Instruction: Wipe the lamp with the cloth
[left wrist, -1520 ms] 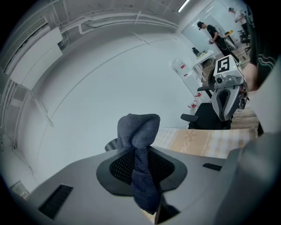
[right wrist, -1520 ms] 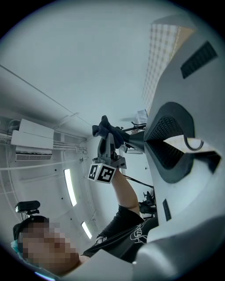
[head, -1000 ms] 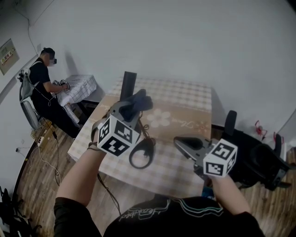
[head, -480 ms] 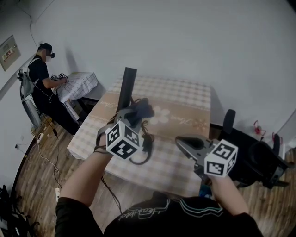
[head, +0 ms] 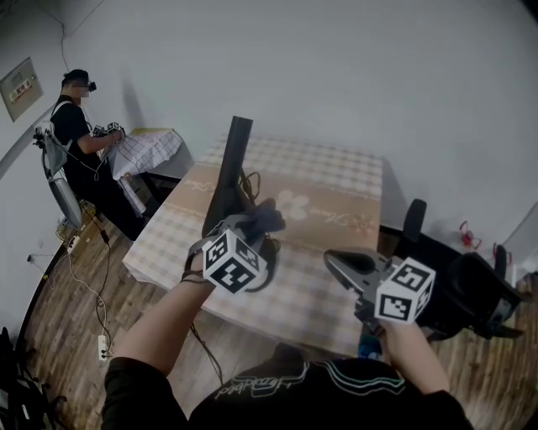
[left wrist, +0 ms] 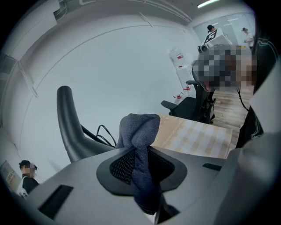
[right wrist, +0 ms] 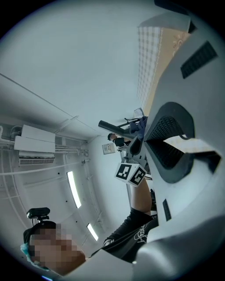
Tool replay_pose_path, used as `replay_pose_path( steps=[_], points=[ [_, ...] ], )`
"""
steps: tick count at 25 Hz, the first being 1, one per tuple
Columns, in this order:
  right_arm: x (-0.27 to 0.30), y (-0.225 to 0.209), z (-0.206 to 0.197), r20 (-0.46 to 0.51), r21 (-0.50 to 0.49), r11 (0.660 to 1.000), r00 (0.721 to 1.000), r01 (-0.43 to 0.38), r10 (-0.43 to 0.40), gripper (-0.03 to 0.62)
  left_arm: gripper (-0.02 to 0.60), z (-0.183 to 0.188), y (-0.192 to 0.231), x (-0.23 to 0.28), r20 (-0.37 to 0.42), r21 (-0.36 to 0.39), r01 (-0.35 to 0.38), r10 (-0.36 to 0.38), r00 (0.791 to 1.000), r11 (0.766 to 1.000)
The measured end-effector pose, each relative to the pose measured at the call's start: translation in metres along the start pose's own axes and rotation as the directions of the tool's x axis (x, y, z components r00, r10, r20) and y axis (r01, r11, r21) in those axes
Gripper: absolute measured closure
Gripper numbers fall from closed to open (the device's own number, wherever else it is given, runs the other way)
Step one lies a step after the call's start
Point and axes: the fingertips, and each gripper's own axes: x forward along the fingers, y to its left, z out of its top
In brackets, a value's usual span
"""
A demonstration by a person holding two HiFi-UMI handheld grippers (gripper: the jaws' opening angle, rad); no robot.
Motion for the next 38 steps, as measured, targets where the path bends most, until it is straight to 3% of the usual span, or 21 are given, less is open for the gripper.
replay_pose_path(
  steps=[8, 13, 17, 24, 29, 38],
  points=[
    [-0.005, 0.009, -0.013, -0.018, 0.013, 1.000, 1.000, -0.009, 0.009, 0.583, 0.509, -0.024, -0.036, -0.003, -0.030, -0.034, 0.039, -0.040, 0.999, 0.999],
    [-0.004, 0.016, -0.029, -0.028, 0.051, 0.998, 0.999, -0.030, 0.032, 0.583, 0.509, -0.041, -0.056, -0.018, -0.007, -0.122, 0.074, -0.075, 0.997, 0.990],
    [0.005, 0.024, -0.037, -0.041, 0.081, 0.994, 0.997, -0.067, 0.071, 0.583, 0.509, -0.047, -0.060, -0.042, 0.009, -0.145, 0.063, -0.062, 0.998, 0.987],
    [0.022, 0.049, -0.039, -0.072, 0.076, 0.989, 0.989, -0.126, 0.132, 0.583, 0.509, -0.055, -0.043, -0.082, 0.075, -0.223, 0.036, -0.020, 0.997, 0.974],
    [0.038, 0.053, -0.030, -0.089, 0.064, 0.990, 0.987, -0.127, 0.133, 0.583, 0.509, -0.049, -0.031, -0.100, 0.157, -0.295, 0.079, -0.033, 0.987, 0.952],
    [0.074, 0.050, -0.025, -0.069, 0.093, 0.991, 0.992, -0.097, 0.104, 0.583, 0.509, -0.032, 0.018, -0.120, 0.261, -0.243, 0.077, -0.011, 0.965, 0.967]
  ],
)
